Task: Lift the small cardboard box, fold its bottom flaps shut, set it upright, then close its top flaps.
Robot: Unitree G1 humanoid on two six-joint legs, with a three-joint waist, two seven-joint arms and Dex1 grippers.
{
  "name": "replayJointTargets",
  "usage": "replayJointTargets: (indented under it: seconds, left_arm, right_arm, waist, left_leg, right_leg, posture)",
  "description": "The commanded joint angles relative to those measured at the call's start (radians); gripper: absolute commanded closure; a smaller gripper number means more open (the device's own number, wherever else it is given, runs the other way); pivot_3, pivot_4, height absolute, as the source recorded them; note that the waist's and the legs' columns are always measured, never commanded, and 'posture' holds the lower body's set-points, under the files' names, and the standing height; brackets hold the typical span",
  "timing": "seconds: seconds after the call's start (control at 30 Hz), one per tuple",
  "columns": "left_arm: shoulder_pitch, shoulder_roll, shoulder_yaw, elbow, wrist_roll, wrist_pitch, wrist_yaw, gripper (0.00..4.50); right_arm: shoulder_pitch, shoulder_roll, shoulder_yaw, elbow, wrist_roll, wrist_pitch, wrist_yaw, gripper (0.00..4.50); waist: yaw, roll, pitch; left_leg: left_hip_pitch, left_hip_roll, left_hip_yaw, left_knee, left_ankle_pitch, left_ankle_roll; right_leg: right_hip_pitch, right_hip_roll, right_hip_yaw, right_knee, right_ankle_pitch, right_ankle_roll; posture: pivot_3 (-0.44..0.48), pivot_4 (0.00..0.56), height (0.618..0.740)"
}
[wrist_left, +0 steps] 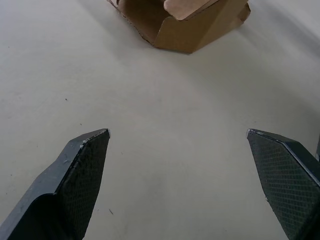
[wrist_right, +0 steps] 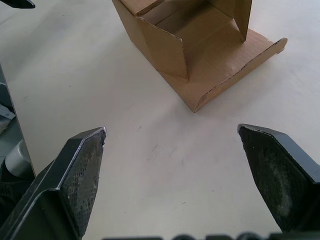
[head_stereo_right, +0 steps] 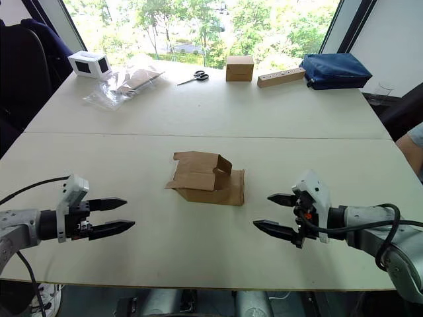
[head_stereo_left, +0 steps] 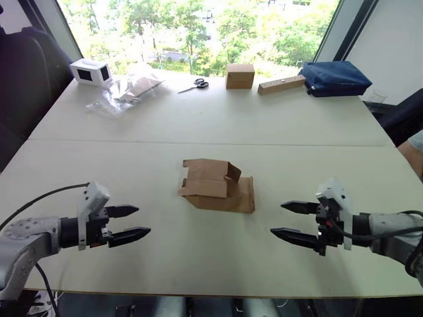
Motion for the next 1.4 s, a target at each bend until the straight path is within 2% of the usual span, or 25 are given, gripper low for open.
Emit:
replayJointTargets:
  seconds: [0.03,0.17,0.3,0.53,0.67,0.8,0.93,1.03,1.23,1.33,1.4]
  left_arm:
    - [-0.006,0.004,0.023,-0.018,-0.016,-0.004,-0.001,0.0]
    - [-0.018,0.007,0.025,-0.015,-0.008,-0.007,0.011,0.0]
    - [-0.029,0.001,0.006,0.002,0.058,-0.066,0.043,0.0]
    - [-0.062,-0.001,0.023,0.024,0.008,-0.027,0.029,0.0]
    - [-0.088,0.019,0.029,0.021,0.018,0.012,0.079,0.0]
    - [-0.205,0.078,0.024,0.049,-0.054,0.136,0.055,0.0]
    - [-0.416,0.133,-0.065,0.132,-0.134,0.345,0.024,0.0]
    - [-0.581,0.121,-0.144,0.212,-0.177,0.485,0.003,0.0]
    - [-0.777,0.05,-0.311,0.374,-0.146,0.595,-0.036,0.0]
    - [-0.906,-0.033,-0.461,0.523,-0.119,0.66,-0.119,0.0]
    - [-0.979,-0.116,-0.484,0.669,-0.081,0.643,-0.122,0.0]
  right_arm:
    - [-0.003,-0.007,-0.014,-0.011,0.002,-0.024,0.005,0.05]
    - [-0.005,-0.023,-0.018,-0.004,0.05,0.017,0.036,0.05]
    - [-0.024,-0.023,-0.005,0.004,0.027,0.004,0.024,0.05]
    - [-0.048,-0.015,-0.001,0.023,0.045,-0.001,0.042,0.05]
    - [-0.054,-0.032,0.001,0.024,0.014,-0.013,0.038,0.05]
    - [-0.069,-0.048,-0.032,0.013,0.052,0.023,0.032,0.05]
    - [-0.123,-0.018,-0.047,-0.011,0.066,0.022,-0.04,0.05]
    - [-0.146,-0.045,-0.038,-0.045,0.097,0.058,-0.045,0.05]
    - [-0.156,-0.104,-0.02,-0.109,0.05,0.026,-0.044,0.05]
    - [-0.189,-0.115,-0.023,-0.176,0.06,0.044,-0.095,0.05]
    - [-0.199,-0.112,-0.024,-0.223,0.079,0.067,-0.133,0.05]
  waist:
    - [0.0,0.0,0.0]
    - [0.0,0.0,0.0]
    - [0.0,0.0,0.0]
    - [0.0,0.0,0.0]
    - [0.001,0.0,0.0]
    - [0.004,-0.001,0.0]
    - [0.003,-0.001,0.0]
    - [0.003,-0.002,0.0]
    - [0.001,-0.002,0.0]
    - [0.004,-0.003,0.0]
    - [0.009,-0.003,0.0]
  left_leg:
    - [0.0,0.0,0.0,0.0,0.0,0.0]
    - [0.0,0.0,0.0,0.0,0.0,0.0]
    - [0.001,0.0,0.0,0.0,0.0,0.0]
    - [0.003,0.0,0.0,0.0,0.0,0.0]
    - [0.004,0.0,0.0,0.0,0.0,0.0]
    - [0.008,0.0,0.0,0.0,0.0,0.0]
    - [0.01,0.0,0.0,0.0,0.0,0.0]
    - [0.01,-0.001,0.0,0.0,0.0,0.0]
    - [0.01,-0.001,0.0,0.0,0.0,0.0]
    - [0.01,-0.003,-0.001,0.001,0.0,0.0]
    - [0.01,-0.003,-0.001,0.001,0.0,0.0]
  right_leg:
    - [0.0,0.0,0.0,0.0,0.0,0.0]
    - [0.0,0.0,0.0,0.0,0.0,0.0]
    - [0.001,0.0,0.0,0.0,0.0,0.0]
    - [0.003,0.0,0.0,0.001,0.0,0.0]
    - [0.004,0.0,0.0,0.001,0.001,0.002]
    - [0.008,0.0,0.0,0.001,0.0,0.001]
    - [0.01,0.001,0.0,0.001,0.001,0.002]
    - [0.01,0.001,0.0,0.001,0.002,0.004]
    - [0.01,0.001,0.0,0.002,0.002,0.005]
    - [0.011,0.002,0.0,0.002,0.002,0.005]
    - [0.011,0.002,0.0,0.002,0.002,0.005]
  posture:
    - [0.0,0.15,0.74]
    - [0.0,0.15,0.74]
    - [0.0,0.15,0.74]
    - [0.0,0.15,0.74]
    - [0.0,0.15,0.74]
    - [0.0,0.15,0.74]
    - [0.0,0.15,0.74]
    - [0.0,0.15,0.74]
    - [0.0,0.15,0.74]
    - [0.0,0.15,0.74]
    - [0.0,0.15,0.74]
